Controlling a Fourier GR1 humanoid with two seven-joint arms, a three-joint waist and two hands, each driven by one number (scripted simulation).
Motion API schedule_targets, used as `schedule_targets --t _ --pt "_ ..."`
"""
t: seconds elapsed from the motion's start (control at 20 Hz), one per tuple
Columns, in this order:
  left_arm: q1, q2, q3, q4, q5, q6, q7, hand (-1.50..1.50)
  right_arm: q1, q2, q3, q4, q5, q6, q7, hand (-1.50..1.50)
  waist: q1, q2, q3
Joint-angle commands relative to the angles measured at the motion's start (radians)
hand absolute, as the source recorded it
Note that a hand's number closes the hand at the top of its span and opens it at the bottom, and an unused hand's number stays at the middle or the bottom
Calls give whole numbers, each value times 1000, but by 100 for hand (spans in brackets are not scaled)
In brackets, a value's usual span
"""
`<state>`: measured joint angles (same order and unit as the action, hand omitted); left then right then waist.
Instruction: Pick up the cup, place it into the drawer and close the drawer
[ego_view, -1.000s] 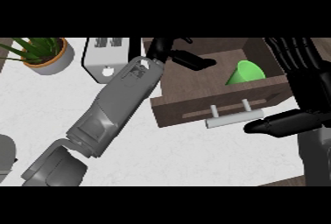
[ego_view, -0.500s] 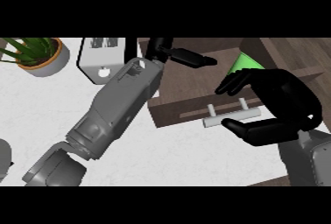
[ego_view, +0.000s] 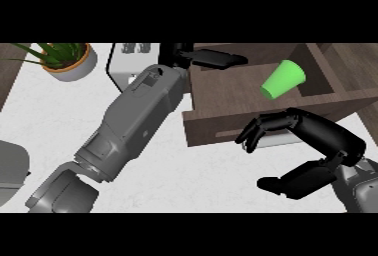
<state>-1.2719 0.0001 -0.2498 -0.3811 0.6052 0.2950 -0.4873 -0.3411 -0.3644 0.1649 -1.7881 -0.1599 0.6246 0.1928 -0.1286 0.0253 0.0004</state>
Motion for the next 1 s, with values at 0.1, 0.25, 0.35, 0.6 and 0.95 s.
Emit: schedule_targets --t 0.1,0.25,0.35,0.6,0.95 --pt "35 0 -5 -7 49 5 -33 -150 55 -31 102 -3 344 -71 -58 -150 70 -12 1" --pt "24 0 13 -14 74 5 -63 -150 36 17 130 155 450 -153 -117 -150 95 -8 1" --pt "81 0 23 -30 56 -42 -98 -150 78 34 175 195 541 -217 -149 -150 121 -15 0" --pt "174 37 19 -96 56 -104 -104 -150 -14 16 196 556 648 -258 -330 -150 178 -11 2" --pt "265 90 25 -210 65 -117 -61 -150 -215 98 130 992 705 -394 -474 150 212 -14 3"
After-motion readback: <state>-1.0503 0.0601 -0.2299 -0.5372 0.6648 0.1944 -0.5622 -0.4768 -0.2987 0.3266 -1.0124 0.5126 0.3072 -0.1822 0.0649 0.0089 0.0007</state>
